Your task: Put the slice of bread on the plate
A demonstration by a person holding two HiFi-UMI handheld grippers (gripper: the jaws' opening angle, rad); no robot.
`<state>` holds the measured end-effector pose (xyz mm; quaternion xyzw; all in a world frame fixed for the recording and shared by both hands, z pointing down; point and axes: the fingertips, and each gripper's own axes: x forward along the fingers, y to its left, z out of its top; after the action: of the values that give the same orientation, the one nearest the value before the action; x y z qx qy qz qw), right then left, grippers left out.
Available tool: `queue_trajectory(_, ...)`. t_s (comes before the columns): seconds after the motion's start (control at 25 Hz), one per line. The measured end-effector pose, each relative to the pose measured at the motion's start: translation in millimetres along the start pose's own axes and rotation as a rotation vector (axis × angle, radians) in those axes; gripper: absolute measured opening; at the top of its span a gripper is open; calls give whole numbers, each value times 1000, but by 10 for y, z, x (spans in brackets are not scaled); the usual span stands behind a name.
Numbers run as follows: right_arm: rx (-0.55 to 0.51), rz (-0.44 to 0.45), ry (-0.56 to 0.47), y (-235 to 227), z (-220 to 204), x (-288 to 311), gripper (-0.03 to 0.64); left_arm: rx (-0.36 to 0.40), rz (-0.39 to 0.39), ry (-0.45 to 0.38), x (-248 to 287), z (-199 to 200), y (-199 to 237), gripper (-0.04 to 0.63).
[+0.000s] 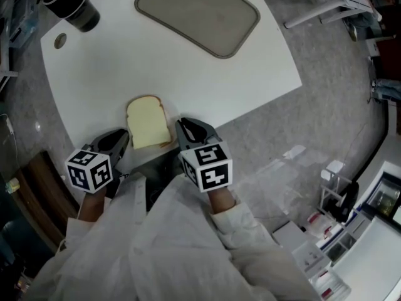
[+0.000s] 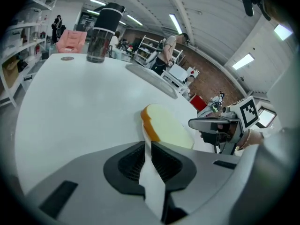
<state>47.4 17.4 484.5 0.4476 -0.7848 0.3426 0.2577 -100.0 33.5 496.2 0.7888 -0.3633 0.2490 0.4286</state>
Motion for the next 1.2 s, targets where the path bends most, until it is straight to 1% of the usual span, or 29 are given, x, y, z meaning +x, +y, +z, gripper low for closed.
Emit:
queue_trajectory(0.16, 17, 6, 12, -31, -32, 28, 22, -23, -2, 11, 25, -12, 11, 55)
queue_trajectory(0.24, 33, 11, 18, -34, -50, 31, 71, -29, -2, 11, 29, -14, 13, 61)
queue_trajectory(0.28, 40, 12, 22, -39, -58, 37, 77, -32, -3, 11, 30, -13, 15, 63)
queue_trajectory(0.52, 66, 21, 46, -69, -105, 138, 80, -57, -16, 12, 63, 0, 66, 66)
queue_trajectory(0.68, 74, 34, 66, -49, -153, 144, 80, -78, -37, 8, 64, 0, 24, 69)
queue_trajectory(0.96, 91, 59, 85, 21, -190, 219, 86, -79, -36, 17, 91, 1, 79, 80)
queue_trajectory(1.2, 99, 61, 93, 37, -231, 167, 92, -69, -40, 19, 70, -20, 17, 84)
